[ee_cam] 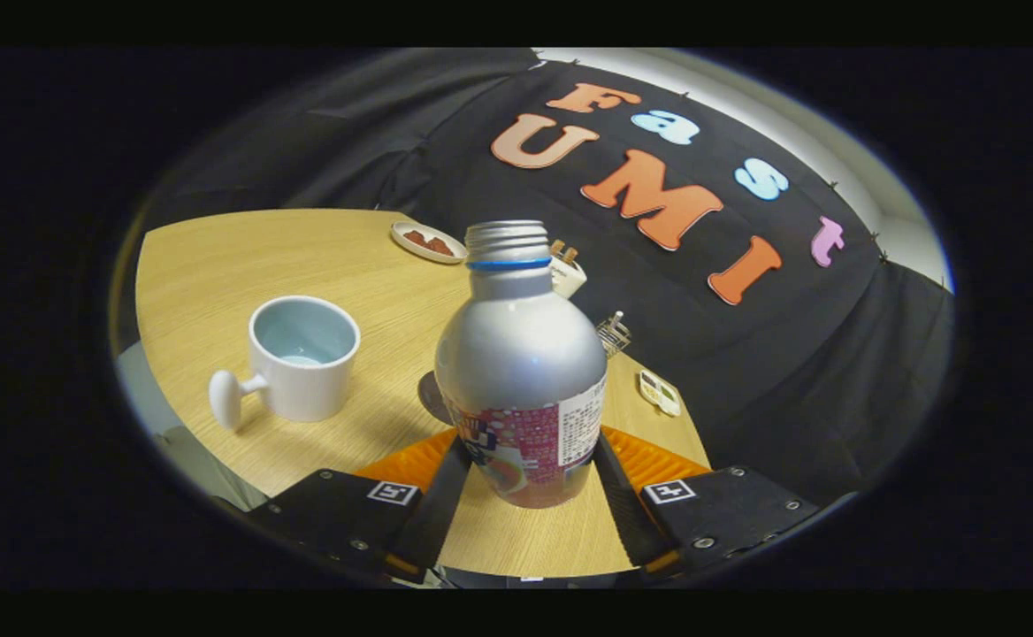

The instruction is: Take the bottle from table, then pour the juice into the cup, finally place the bottle on the coaster

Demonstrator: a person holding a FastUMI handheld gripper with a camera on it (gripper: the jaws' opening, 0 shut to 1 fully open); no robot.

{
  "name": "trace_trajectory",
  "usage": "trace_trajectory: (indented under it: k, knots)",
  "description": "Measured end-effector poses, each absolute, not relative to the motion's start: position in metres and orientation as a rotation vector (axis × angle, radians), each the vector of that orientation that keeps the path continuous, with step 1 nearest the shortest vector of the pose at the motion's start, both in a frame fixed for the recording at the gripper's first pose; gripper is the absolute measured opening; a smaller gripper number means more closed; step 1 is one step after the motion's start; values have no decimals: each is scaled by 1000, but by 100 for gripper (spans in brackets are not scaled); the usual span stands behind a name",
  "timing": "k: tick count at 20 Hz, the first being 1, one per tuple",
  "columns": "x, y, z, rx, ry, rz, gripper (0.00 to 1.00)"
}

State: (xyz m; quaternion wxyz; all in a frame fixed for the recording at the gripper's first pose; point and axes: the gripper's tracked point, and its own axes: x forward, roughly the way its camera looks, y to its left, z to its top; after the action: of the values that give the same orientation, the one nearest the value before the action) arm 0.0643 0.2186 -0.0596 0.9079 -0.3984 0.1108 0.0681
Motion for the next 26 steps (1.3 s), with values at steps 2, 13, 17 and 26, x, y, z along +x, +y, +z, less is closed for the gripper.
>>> trace_trajectory:
  k: [2, 13, 17, 26]
  knots:
    - [65, 219, -60, -880, 229, 139, 78]
    - [71, 212, -43, -1230, 182, 69, 77]
    - [74, 218, -42, -1299, 172, 73, 77]
    - [71, 227, -31, -1513, 97, 53, 77]
